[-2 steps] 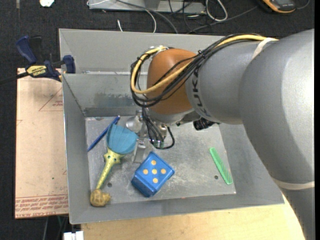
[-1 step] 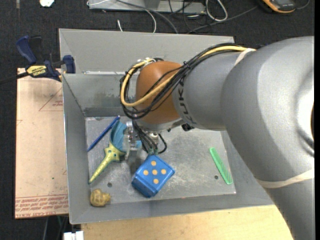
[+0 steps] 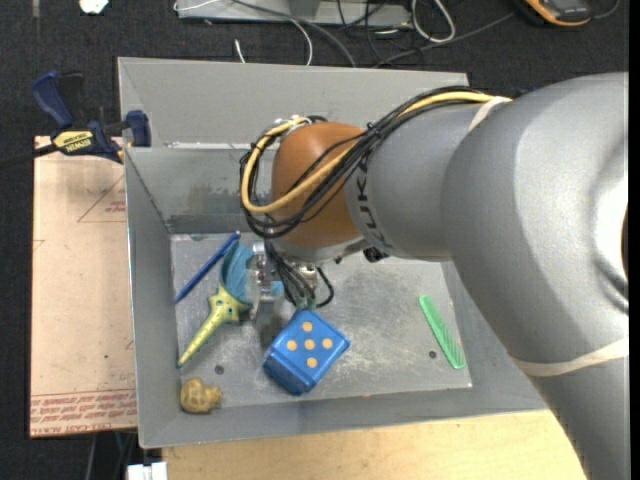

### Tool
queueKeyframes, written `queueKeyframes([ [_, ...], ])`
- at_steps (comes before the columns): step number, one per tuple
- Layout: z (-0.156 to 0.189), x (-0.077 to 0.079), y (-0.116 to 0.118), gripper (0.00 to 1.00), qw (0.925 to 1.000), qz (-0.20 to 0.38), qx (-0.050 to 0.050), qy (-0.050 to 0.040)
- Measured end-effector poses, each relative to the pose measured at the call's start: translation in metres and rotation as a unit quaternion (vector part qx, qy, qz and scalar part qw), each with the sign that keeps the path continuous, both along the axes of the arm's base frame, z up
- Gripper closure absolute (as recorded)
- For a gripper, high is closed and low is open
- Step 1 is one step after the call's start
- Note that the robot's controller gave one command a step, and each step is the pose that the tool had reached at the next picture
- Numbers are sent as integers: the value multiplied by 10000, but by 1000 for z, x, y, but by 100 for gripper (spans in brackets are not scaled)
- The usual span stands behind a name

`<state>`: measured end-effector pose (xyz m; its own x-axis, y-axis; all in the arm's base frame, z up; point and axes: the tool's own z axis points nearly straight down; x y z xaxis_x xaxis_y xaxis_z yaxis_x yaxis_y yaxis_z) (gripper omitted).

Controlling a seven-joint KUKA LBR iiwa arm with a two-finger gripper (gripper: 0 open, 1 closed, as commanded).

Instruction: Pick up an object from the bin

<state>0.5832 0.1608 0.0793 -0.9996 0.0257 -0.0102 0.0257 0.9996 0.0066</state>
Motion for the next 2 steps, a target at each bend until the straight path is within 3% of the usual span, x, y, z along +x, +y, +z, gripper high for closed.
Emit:
queueKeyframes([
  [2,116,-4,-3,100,10000,-50,-1,23],
])
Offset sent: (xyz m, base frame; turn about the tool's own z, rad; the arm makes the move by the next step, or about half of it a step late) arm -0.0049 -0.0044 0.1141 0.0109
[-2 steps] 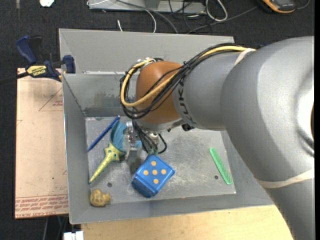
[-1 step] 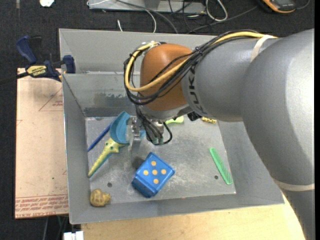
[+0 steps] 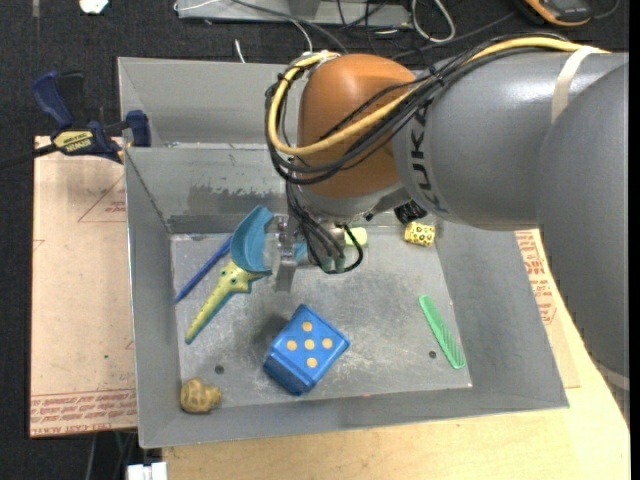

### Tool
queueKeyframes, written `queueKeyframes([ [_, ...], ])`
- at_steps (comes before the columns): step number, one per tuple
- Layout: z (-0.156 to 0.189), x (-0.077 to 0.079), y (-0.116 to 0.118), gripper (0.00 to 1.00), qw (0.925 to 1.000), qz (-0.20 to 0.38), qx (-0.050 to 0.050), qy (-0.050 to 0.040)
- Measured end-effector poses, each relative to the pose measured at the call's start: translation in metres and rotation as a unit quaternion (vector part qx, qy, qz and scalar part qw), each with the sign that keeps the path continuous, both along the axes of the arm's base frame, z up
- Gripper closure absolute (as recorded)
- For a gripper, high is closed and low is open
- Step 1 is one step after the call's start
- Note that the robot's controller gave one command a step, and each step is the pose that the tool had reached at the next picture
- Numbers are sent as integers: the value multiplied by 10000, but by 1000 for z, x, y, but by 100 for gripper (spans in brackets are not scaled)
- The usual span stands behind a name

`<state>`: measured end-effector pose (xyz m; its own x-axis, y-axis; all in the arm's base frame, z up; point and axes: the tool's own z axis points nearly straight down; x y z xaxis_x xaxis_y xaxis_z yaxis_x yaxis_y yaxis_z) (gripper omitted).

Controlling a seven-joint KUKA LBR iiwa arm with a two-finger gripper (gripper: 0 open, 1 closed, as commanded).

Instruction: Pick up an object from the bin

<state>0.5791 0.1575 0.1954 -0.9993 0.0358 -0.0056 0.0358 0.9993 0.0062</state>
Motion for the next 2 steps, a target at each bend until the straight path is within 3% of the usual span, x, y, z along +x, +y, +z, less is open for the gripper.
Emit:
queueKeyframes([
  [1,40,4,4,100,9943,1062,-14,5],
  [2,79,7,3,100,9876,1571,-9,-12],
])
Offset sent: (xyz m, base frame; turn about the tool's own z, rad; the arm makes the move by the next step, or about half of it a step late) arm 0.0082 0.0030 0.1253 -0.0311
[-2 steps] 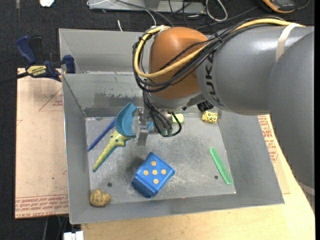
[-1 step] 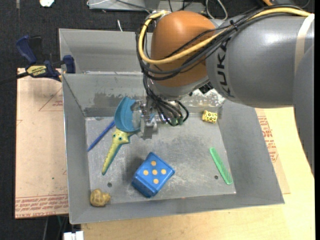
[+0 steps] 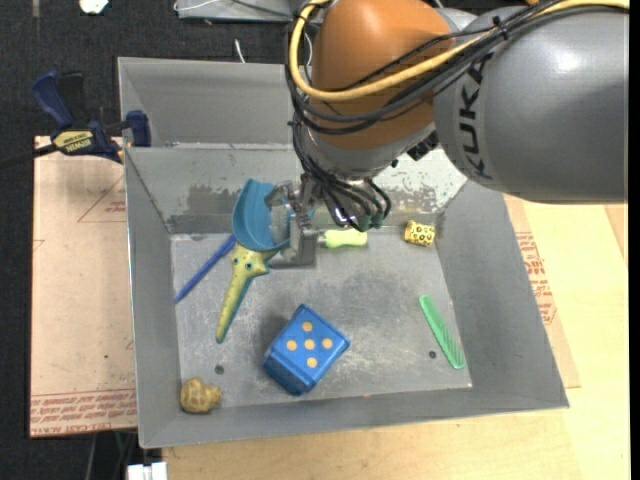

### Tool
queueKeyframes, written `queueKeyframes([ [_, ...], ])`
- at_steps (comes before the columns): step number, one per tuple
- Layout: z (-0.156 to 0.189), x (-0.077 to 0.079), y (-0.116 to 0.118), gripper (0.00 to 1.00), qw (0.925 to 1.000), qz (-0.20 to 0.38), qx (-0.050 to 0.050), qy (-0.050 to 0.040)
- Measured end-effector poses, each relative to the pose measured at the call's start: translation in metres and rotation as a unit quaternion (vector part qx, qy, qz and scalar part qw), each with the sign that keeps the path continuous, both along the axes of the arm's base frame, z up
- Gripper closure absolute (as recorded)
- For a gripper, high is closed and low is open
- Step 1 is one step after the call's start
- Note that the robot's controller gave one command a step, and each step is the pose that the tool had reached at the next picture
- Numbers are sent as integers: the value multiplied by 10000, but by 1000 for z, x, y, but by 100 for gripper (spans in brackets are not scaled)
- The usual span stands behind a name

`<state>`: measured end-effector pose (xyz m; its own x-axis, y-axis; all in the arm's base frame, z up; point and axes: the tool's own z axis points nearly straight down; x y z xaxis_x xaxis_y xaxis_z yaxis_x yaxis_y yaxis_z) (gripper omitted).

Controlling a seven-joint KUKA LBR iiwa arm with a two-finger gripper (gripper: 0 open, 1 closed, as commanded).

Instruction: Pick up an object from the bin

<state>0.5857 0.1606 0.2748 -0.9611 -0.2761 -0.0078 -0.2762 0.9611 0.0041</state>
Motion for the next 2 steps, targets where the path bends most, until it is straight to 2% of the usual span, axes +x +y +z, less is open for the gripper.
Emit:
queueKeyframes([
  [1,-32,-2,7,100,9903,-1389,20,-13],
  [2,-47,-4,-5,100,9992,-388,11,-22],
])
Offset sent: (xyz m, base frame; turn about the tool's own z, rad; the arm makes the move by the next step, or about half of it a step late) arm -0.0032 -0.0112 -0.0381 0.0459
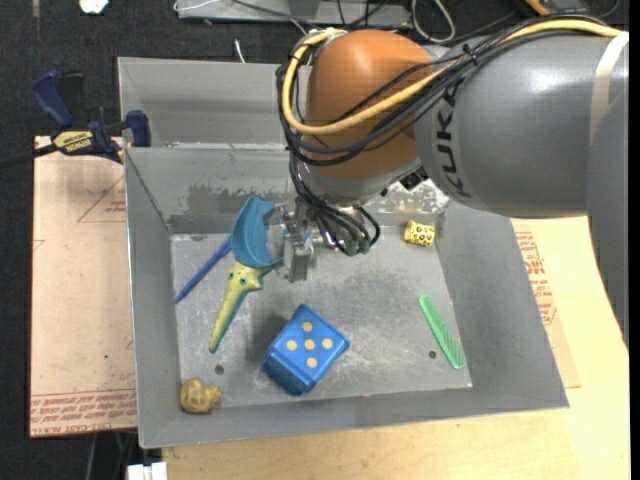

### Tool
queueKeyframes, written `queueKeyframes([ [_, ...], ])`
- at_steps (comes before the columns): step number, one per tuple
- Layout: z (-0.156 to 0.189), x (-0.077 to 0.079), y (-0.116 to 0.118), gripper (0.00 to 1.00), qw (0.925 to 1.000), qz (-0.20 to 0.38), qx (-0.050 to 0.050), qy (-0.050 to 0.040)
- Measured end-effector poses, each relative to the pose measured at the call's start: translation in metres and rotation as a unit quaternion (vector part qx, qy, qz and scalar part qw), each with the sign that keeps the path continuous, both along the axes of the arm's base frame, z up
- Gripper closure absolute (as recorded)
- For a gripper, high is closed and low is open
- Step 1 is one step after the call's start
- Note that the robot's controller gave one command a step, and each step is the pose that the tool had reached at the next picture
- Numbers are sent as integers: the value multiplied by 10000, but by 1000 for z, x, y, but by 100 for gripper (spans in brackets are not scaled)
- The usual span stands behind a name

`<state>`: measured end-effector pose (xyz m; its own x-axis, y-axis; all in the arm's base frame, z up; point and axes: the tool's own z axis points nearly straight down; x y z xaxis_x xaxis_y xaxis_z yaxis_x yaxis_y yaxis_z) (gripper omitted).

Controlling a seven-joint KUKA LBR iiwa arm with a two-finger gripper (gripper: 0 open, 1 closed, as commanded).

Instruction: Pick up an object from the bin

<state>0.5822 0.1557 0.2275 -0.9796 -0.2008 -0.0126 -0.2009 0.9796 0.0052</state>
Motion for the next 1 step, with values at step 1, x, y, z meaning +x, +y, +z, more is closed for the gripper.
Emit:
queueKeyframes([
  [1,-20,9,8,100,10000,15,12,-75],
])
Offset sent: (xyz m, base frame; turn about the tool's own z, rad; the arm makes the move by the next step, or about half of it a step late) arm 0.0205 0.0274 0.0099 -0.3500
